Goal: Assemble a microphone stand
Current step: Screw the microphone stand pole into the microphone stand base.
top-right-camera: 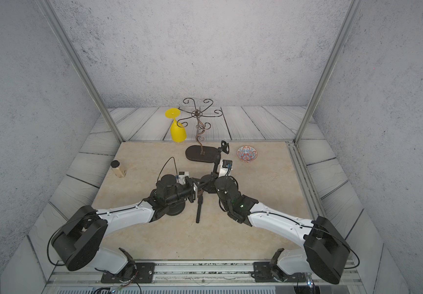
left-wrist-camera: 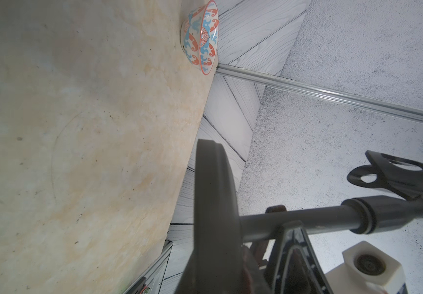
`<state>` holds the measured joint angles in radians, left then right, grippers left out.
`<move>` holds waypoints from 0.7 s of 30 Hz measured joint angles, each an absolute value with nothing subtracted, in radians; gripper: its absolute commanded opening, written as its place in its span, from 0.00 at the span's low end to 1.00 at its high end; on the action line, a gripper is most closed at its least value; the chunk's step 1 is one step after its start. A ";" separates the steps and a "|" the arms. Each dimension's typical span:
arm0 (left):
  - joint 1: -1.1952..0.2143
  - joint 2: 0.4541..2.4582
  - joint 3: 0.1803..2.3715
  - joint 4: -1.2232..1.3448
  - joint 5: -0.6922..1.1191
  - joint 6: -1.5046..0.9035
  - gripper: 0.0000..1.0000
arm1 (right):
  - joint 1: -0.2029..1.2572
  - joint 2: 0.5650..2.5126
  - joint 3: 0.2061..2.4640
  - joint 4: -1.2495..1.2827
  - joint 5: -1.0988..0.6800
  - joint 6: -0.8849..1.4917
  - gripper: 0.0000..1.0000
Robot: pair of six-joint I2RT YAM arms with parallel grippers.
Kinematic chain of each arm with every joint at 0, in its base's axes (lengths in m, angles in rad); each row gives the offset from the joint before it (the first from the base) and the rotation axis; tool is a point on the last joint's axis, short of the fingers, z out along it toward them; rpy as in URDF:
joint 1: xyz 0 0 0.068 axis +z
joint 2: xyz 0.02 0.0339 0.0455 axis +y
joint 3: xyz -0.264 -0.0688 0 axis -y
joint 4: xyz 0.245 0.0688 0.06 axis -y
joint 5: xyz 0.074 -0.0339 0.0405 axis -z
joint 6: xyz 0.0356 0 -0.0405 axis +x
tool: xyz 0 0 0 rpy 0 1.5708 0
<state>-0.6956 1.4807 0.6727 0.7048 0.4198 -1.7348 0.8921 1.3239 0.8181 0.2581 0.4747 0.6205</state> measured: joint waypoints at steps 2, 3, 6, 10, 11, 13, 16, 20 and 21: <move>-0.697 1.481 0.673 0.709 0.421 -1.731 0.00 | 0.896 1.318 0.817 0.260 0.462 0.610 0.58; -0.697 1.481 0.673 0.714 0.423 -1.730 0.00 | 0.899 1.310 0.811 0.268 0.447 0.594 0.62; -0.697 1.481 0.673 0.728 0.424 -1.728 0.00 | 0.899 1.244 0.766 0.287 0.378 0.521 0.66; -0.697 1.481 0.673 0.739 0.424 -1.729 0.00 | 0.801 1.128 0.701 0.301 0.171 0.437 0.65; -0.696 1.481 0.673 0.739 0.424 -1.729 0.00 | 0.750 1.113 0.688 0.316 0.088 0.428 0.64; -0.696 1.481 0.673 0.740 0.424 -1.729 0.00 | 0.653 1.105 0.662 0.363 -0.064 0.414 0.62; -0.696 1.480 0.672 0.740 0.427 -1.729 0.00 | 0.552 1.119 0.641 0.393 -0.248 0.384 0.59; -0.696 1.480 0.672 0.740 0.434 -1.730 0.00 | 0.519 1.173 0.667 0.398 -0.443 0.317 0.52; -0.696 1.479 0.672 0.740 0.435 -1.730 0.00 | 0.516 1.187 0.676 0.399 -0.469 0.307 0.51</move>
